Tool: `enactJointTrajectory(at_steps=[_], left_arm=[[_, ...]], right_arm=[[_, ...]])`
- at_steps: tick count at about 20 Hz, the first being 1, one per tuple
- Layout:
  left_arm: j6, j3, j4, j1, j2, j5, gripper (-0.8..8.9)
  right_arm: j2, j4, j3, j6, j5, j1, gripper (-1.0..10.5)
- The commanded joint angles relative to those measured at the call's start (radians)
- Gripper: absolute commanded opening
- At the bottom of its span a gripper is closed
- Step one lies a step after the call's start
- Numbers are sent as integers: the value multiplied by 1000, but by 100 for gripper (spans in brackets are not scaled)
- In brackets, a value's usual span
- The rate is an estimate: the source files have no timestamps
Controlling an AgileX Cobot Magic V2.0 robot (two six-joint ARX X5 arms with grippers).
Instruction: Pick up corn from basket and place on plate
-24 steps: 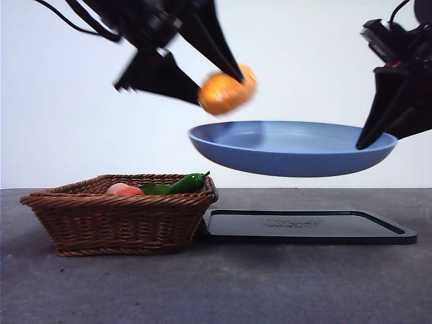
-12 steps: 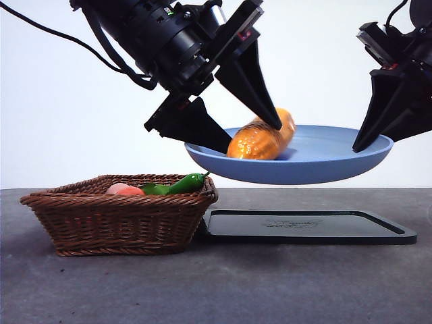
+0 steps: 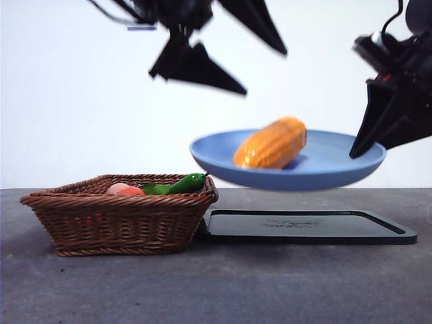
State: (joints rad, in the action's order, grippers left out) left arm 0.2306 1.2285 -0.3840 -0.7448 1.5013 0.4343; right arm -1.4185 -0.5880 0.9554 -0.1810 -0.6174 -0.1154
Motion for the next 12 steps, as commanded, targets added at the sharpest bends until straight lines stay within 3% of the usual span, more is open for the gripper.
enactJointTrajectory(at_steps=[1,12], left_arm=[[-5,50,-31,-8,-30,6,341],[-6,60,-82,-8,-223,6,339]], right_arm=[[-53,43,33,-37,-7,15,2],[-459,7,352,-49,-3,97,2]])
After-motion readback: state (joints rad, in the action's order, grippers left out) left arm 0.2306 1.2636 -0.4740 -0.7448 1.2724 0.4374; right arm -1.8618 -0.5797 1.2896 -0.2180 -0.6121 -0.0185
